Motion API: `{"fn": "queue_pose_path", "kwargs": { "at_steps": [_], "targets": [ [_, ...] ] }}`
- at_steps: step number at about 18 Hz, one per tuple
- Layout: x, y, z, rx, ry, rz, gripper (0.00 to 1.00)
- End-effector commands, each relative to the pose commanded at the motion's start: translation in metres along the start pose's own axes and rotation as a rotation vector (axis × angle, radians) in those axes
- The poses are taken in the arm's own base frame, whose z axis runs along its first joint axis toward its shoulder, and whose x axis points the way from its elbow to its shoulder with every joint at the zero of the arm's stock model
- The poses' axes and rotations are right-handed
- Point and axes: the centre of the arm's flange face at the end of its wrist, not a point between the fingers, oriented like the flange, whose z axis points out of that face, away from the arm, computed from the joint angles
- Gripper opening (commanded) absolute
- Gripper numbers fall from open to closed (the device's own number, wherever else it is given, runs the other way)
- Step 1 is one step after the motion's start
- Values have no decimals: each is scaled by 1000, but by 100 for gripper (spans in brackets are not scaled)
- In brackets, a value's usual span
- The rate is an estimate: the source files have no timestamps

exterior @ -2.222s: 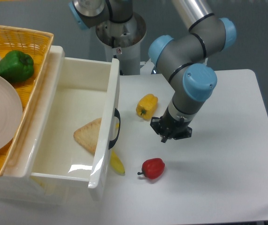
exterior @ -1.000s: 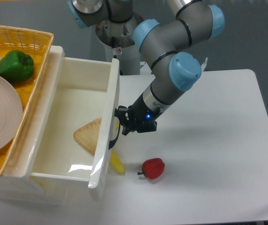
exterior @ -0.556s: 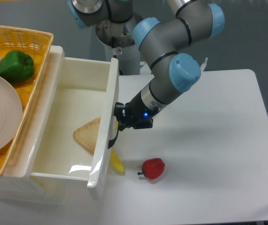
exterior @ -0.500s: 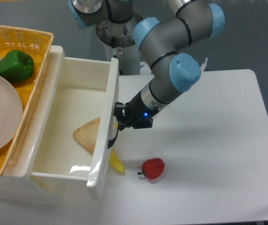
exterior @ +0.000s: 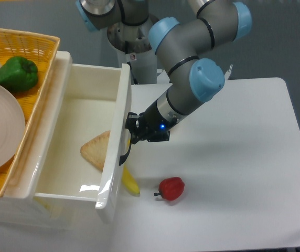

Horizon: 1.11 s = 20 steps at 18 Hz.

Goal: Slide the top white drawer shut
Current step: 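Press the gripper against the drawer front and push it inward, then keep pushing the drawer front until it sits flush with the cabinet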

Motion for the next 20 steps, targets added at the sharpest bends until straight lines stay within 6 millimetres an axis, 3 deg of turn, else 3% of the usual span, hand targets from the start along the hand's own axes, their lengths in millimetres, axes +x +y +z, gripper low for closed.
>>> {"fn": "queue_pose_path", "kwargs": {
  "at_steps": [8,20],
  "targets": [
    [6,-1,3,-5,14,2,0],
    [33,-8,18,-28,20,29,0]
  ]
}}
